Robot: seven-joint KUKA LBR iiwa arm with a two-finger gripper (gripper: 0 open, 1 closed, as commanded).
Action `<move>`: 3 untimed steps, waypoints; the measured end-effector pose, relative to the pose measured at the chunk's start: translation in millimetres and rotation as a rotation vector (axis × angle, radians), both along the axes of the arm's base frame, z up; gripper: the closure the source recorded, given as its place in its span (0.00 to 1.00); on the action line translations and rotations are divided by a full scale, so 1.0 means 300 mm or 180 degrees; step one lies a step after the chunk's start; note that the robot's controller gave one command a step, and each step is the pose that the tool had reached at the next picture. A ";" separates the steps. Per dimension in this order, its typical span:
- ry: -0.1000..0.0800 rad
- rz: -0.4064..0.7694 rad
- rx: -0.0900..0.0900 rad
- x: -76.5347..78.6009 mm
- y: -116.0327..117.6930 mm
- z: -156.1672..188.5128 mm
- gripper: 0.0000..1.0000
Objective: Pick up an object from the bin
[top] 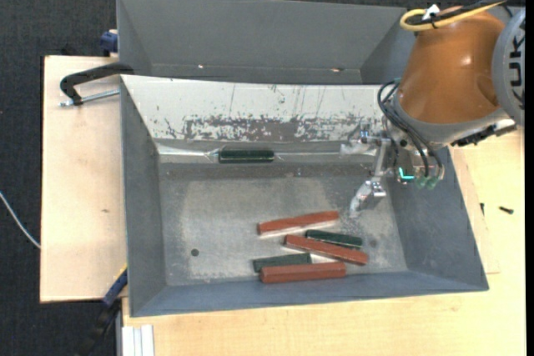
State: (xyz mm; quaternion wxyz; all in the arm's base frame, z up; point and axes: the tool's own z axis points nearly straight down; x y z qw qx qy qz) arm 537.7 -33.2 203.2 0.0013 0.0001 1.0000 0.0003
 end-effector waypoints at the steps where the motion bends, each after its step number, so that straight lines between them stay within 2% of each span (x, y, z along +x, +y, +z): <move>1: -0.0026 0.0019 -0.0002 0.001 0.001 -0.129 0.00; 2: 0.0041 0.0132 -0.0011 -0.027 0.039 -0.398 1.00; 3: 0.0041 0.0134 -0.0011 -0.027 0.039 -0.398 1.00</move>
Offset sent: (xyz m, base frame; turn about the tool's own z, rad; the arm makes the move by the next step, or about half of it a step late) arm -0.0117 0.0142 -0.1332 -0.0416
